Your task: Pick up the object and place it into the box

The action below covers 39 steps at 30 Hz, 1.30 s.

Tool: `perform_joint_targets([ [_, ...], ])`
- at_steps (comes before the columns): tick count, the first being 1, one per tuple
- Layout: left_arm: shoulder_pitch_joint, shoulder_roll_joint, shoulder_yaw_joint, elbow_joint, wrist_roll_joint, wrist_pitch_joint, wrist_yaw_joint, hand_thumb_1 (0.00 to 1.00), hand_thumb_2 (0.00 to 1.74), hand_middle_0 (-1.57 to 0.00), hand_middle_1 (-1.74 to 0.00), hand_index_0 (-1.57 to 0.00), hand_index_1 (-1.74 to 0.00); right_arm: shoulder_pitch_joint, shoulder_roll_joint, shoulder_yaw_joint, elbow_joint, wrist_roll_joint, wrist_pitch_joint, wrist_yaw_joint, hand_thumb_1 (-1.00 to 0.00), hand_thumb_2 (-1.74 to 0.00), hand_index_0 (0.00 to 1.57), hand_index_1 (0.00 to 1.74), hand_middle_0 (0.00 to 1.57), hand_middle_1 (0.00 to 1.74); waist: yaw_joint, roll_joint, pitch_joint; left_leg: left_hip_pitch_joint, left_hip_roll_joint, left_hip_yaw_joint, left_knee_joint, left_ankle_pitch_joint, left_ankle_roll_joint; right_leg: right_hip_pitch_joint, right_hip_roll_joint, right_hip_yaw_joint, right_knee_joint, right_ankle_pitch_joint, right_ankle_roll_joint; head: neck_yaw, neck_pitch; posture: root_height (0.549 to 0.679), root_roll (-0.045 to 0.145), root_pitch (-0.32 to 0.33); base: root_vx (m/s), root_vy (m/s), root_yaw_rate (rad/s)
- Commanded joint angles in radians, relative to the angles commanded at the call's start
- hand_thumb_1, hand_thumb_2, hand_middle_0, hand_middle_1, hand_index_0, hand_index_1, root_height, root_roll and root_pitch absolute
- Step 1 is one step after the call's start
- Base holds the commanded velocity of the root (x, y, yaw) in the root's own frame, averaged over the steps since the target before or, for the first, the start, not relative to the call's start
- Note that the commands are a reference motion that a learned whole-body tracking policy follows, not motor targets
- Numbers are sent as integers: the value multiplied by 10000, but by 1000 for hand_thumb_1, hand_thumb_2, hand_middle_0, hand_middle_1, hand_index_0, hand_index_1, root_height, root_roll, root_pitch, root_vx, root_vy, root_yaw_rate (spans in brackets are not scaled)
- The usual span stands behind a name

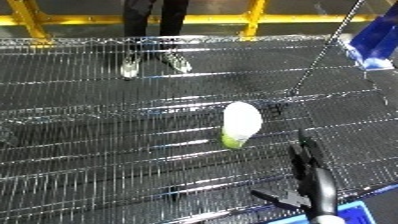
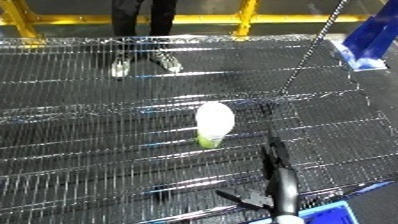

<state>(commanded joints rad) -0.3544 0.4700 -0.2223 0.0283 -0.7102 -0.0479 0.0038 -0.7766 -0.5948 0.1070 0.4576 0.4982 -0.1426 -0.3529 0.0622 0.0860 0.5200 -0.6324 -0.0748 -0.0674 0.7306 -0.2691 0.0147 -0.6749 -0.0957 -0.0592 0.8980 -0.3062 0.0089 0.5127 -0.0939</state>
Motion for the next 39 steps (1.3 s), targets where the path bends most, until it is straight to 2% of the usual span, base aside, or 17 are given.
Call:
perform_joint_targets([
  [9, -483, 151, -257, -149, -263, -24, 194, 1000, 1740, -1570, -1740, -1570, -1740, -1115, -195, 590, 1080, 185, -38, -106, 0, 0, 0, 0, 0, 0, 154, 240, 0, -701, -105, 66, 18, 45, 67, -770, 41, 42, 159, 7, 1, 133, 65, 618, 43, 207, -22, 11, 15],
  [21, -840, 205, -354, -272, -394, -68, 431, 1000, 1740, -1570, -1740, -1570, -1740, -2371, -397, 1122, 2009, 150, -184, -336, 0, 0, 0, 0, 0, 0, 367, 493, 0, -1358, -155, 58, 149, 63, 179, -1539, 43, 61, 537, -86, 4, 402, 787, 614, 40, 254, 1, 1, 24],
  [28, -800, 308, -297, -433, -542, -39, 405, 1000, 1740, -1570, -1740, -1570, -1740, -3048, -631, 1224, 2250, -181, -236, -761, 0, 0, 0, 0, 0, 0, 472, 624, 0, -1667, -179, 48, 274, 64, 206, -1859, 38, 37, 740, -155, 7, 749, 1458, 611, 40, 272, 20, -8, 9],
  [34, -699, 361, -290, -588, -736, -62, 458, 1000, 1740, -1570, -1740, -1570, -1740, -3543, -917, 1336, 2219, -620, -17, -1208, 0, 0, 0, 0, 0, 0, 523, 690, 0, -1982, -233, 34, 431, 49, 263, -2169, 76, 32, 929, -206, -12, 980, 1779, 609, 38, 290, 26, 0, -6],
  [39, -598, 473, -305, -681, -865, -81, 467, 1000, 1740, -1570, -1740, -1570, -1740, -3820, -1127, 1439, 2244, -604, 143, -1518, 0, 0, 0, 0, 0, 0, 565, 723, 0, -2268, -278, 18, 668, -10, 303, -2414, 77, 31, 1121, -243, -24, 1082, 1901, 605, 36, 300, 21, -11, 12],
])
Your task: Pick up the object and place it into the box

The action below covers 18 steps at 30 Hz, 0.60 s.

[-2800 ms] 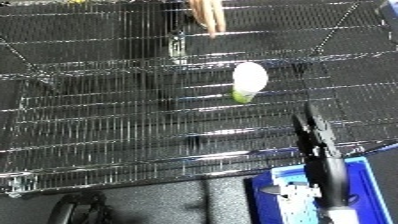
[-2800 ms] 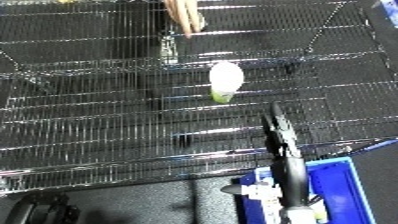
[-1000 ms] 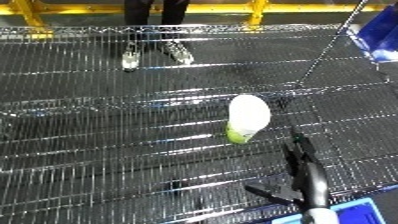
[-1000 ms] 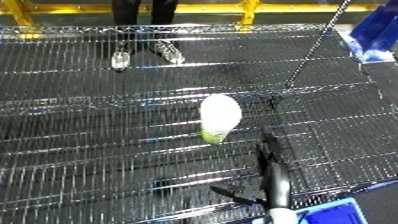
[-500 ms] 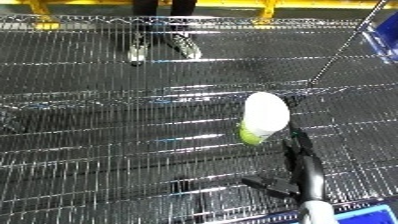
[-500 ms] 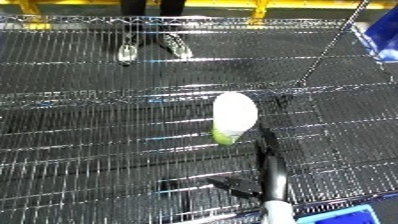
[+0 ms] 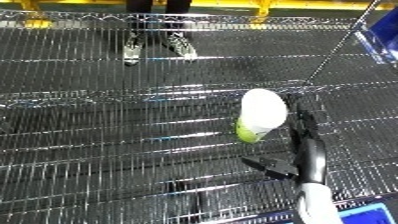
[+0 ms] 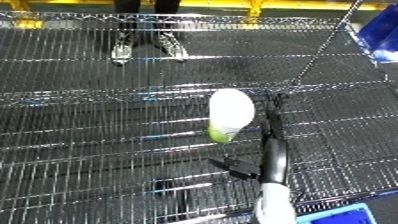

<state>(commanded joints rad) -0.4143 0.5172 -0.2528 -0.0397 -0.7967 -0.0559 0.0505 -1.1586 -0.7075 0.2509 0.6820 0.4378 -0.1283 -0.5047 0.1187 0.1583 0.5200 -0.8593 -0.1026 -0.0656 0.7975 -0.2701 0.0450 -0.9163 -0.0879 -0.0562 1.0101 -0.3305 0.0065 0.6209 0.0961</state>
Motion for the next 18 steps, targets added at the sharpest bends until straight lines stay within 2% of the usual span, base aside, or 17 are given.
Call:
perform_joint_targets([
  [8, 9, 164, 39, -117, -167, 16, 9, 1000, 1740, -1570, -1740, -1570, -1740, -275, -91, 82, 147, 153, 144, -80, 0, 0, 0, 0, 0, 0, 54, 76, 0, -315, -52, -19, 272, -65, 64, -284, -5, 27, 234, -36, 1, 20, 87, 600, 34, 311, 11, -5, 6],
  [13, -51, 224, 62, -119, -243, 23, -1, 1000, 1740, -1570, -1740, -1570, -1740, -436, -75, 187, 308, 145, 202, -67, 0, 0, 0, 0, 0, 0, 98, 99, 0, -424, -63, -22, 336, -57, 66, -378, -23, 12, 302, -50, -6, 4, 207, 599, 34, 314, 1, -8, 7],
  [18, -81, 238, 73, -144, -303, 58, -11, 1000, 1740, -1570, -1740, -1570, -1740, -574, -58, 284, 403, 112, 190, -50, -250, -435, 393, 435, 393, 435, 122, 132, 0, -514, -74, -41, 407, -50, 62, -467, -27, 9, 379, -62, -19, -2, 341, 598, 34, 316, -4, -13, 9],
])
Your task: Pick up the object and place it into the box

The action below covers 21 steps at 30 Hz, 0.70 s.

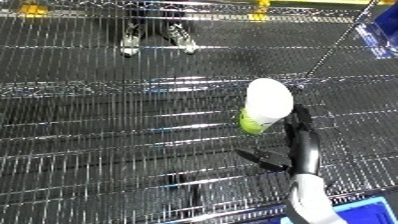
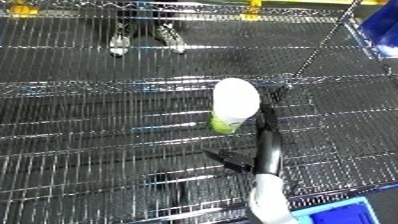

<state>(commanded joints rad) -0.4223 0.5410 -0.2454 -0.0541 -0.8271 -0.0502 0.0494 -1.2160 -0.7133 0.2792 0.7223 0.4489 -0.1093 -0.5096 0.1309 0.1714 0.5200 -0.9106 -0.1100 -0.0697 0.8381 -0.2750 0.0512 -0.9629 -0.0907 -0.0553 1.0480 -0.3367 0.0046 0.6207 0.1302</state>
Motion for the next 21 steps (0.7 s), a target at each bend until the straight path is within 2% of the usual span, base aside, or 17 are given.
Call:
perform_joint_targets([
  [9, 10, -36, -63, 41, -26, -49, 10, 1000, 1740, -1570, -1740, -1570, -1740, -358, 23, 86, 45, 25, -249, -190, -700, -1218, 1099, 1218, 1099, 1218, 19, 9, 0, -45, -3, -28, 25, 21, 6, -32, 28, -26, 53, -23, -11, 20, 156, 597, 34, 317, -7, -8, -11],
  [15, 136, -54, -84, -30, -45, -116, 0, 1000, 1740, -1570, -1740, -1570, -1740, -455, -37, 100, -5, -145, -134, -224, -1000, -1740, 1570, 1740, 1570, 1740, 16, 19, 0, 0, -13, -25, 21, 12, -4, 3, 40, -28, 27, -23, -22, 133, 119, 597, 35, 315, 2, 3, -11],
  [21, 240, -19, -76, -55, -133, -181, 7, 1000, 1740, -1570, -1740, -1570, -1740, -362, -101, 165, -89, -243, 6, -222, -1000, -1740, 1570, 1740, 1570, 1740, -7, 9, 0, 59, -18, -30, -20, 9, 1, 45, 64, -17, -14, -17, -20, 93, 166, 598, 34, 313, -3, 8, -6],
])
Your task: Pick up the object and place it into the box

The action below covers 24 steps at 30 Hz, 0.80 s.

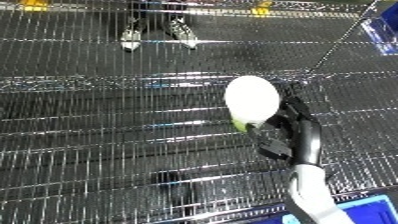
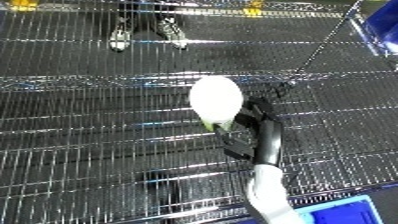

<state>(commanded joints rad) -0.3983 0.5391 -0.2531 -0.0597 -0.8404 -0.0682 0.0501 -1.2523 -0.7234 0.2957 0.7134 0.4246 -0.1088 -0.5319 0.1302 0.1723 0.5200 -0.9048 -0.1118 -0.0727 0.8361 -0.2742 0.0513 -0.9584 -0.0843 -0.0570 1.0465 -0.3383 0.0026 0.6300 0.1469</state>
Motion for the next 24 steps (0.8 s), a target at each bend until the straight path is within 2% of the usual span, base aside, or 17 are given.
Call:
perform_joint_targets([
  [4, 47, 44, -19, 16, -47, -64, -20, 1000, 1740, -1570, -1740, -1570, -1740, 136, -6, 26, -83, 5, -53, 67, -1000, -1740, 1570, 1740, 1570, 1740, 7, -32, 0, 62, 2, -12, -61, 13, 15, 72, -5, -27, -53, 10, 6, -56, 140, 599, 33, 311, -15, -13, 5],
  [12, 341, 13, 86, 55, 4, -292, -239, 1000, 1740, -1570, -1740, -1570, -1740, 505, -34, -123, -691, -268, -392, 359, -1000, -1740, 1570, 1740, 1570, 1740, -15, -98, 0, 393, 50, -33, -301, 62, -5, 378, 10, -78, -246, 26, 3, -204, 130, 604, 33, 298, -30, 2, -10],
  [18, 581, -102, 213, -3, 161, -399, -323, 1000, 1740, -1570, -1740, -1570, -1740, 1054, 16, -575, -1692, -329, -606, 415, -1000, -1740, 1570, 1740, 1570, 1740, -87, -222, 0, 674, 86, -70, -477, 99, -11, 645, 38, -107, -408, 63, 20, -317, 457, 607, 31, 284, -49, 1, -9],
  [24, 869, -141, 441, -61, 256, -533, -503, 1000, 1740, -1570, -1740, -1570, -1740, 1708, 101, -1067, -2850, -245, -641, 536, -1000, -1740, 1570, 1740, 1570, 1740, -158, -335, 0, 1010, 143, -72, -749, 187, -37, 970, 56, -141, -669, 128, 46, -462, 736, 612, 30, 271, -72, 13, -16],
])
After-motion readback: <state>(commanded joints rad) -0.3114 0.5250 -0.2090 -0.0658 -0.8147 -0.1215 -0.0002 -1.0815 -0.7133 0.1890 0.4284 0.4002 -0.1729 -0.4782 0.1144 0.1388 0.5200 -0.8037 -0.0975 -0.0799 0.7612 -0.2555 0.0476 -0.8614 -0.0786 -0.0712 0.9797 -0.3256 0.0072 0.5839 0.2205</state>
